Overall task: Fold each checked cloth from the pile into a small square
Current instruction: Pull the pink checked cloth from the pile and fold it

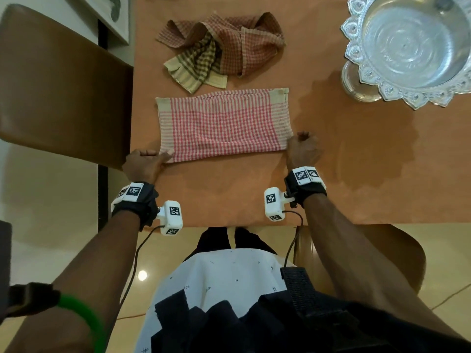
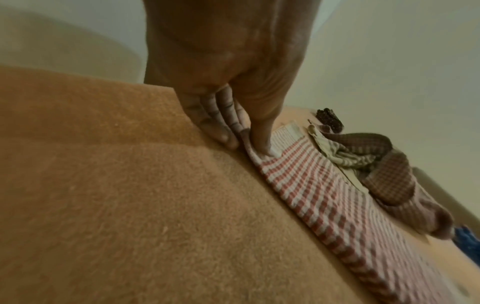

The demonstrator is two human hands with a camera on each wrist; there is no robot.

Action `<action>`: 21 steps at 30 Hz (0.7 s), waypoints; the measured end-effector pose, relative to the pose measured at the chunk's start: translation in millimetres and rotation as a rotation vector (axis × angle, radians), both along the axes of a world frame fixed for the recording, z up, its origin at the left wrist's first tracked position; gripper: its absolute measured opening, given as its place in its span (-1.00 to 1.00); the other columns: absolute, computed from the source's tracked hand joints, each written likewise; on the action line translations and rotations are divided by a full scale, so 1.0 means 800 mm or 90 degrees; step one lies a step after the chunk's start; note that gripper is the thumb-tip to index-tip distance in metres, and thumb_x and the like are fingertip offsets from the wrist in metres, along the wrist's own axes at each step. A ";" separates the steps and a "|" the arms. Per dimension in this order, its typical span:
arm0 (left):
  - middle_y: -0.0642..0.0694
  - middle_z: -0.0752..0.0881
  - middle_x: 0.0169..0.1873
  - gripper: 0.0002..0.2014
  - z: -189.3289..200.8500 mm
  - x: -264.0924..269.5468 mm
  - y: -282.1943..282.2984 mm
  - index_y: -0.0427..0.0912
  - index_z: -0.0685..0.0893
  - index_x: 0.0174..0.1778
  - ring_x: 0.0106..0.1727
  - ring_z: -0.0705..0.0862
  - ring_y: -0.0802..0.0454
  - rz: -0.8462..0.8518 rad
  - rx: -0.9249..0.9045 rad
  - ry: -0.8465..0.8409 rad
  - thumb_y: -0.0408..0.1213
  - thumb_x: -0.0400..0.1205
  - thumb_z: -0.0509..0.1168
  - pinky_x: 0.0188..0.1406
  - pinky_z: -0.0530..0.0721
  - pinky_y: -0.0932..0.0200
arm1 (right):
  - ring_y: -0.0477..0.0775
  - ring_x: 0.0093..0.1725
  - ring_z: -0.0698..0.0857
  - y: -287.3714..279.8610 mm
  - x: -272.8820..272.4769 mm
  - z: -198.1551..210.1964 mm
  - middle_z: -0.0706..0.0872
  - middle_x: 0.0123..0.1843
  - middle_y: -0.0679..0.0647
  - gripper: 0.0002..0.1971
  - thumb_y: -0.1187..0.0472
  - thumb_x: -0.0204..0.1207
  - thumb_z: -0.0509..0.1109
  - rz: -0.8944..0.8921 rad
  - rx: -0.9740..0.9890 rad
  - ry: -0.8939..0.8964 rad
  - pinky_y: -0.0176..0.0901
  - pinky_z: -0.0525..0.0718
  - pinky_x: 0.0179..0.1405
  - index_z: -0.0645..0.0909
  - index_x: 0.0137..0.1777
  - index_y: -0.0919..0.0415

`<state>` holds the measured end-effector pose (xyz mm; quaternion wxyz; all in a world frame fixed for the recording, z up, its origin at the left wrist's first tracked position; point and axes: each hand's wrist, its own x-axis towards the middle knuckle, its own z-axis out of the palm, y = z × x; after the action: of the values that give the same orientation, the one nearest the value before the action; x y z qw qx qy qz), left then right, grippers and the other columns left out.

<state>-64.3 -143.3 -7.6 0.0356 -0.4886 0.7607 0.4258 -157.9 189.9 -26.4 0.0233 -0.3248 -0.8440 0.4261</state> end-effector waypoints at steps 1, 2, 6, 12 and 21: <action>-0.15 0.80 0.05 -0.44 0.004 -0.005 0.001 -0.18 0.71 0.07 0.01 0.78 -0.09 -0.010 -0.061 -0.033 0.11 0.32 0.64 -0.03 0.72 0.08 | 0.10 -0.09 0.70 -0.002 -0.005 0.003 0.78 -0.01 0.11 -0.83 0.16 0.49 0.39 0.018 0.031 0.001 -0.15 0.62 -0.08 0.71 0.01 0.18; -0.15 0.77 0.12 -0.46 0.009 -0.012 0.004 -0.16 0.69 0.12 0.11 0.74 -0.13 -0.022 -0.125 -0.058 0.13 0.38 0.58 -0.01 0.64 0.06 | 0.13 -0.04 0.69 -0.006 -0.013 0.007 0.77 0.04 0.15 -0.81 0.17 0.51 0.36 0.042 0.056 0.016 -0.16 0.58 -0.06 0.71 0.04 0.21; -0.13 0.69 0.19 -0.57 0.020 -0.058 0.009 -0.14 0.61 0.20 0.26 0.60 -0.14 -0.123 -0.263 -0.012 0.06 0.55 0.44 0.14 0.54 -0.06 | 0.18 0.07 0.67 -0.035 -0.058 0.020 0.74 0.05 0.21 -0.80 0.24 0.54 0.37 0.164 0.106 0.096 -0.12 0.53 0.04 0.67 0.08 0.34; -0.22 0.60 0.37 -0.47 0.015 -0.137 0.000 -0.20 0.47 0.48 0.42 0.54 -0.22 -0.244 -0.273 0.019 -0.10 0.63 0.40 0.31 0.52 -0.13 | 0.30 0.17 0.60 -0.052 -0.116 0.014 0.64 0.16 0.35 -0.66 0.21 0.53 0.31 0.219 0.133 0.052 0.06 0.50 0.12 0.57 0.20 0.46; -0.25 0.73 0.09 -0.71 -0.021 -0.147 -0.024 -0.24 0.70 0.09 0.09 0.68 -0.21 -0.245 -0.245 0.068 -0.08 0.62 0.33 0.03 0.60 -0.04 | 0.18 -0.07 0.59 -0.031 -0.146 -0.022 0.65 -0.04 0.24 -0.68 0.06 0.56 0.25 0.224 0.073 0.008 -0.10 0.48 -0.11 0.59 -0.04 0.36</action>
<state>-182.0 -162.8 -24.3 -0.0181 -0.3100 0.9072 0.2839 -274.4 165.2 -44.1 -0.0277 -0.1673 -0.9105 0.3771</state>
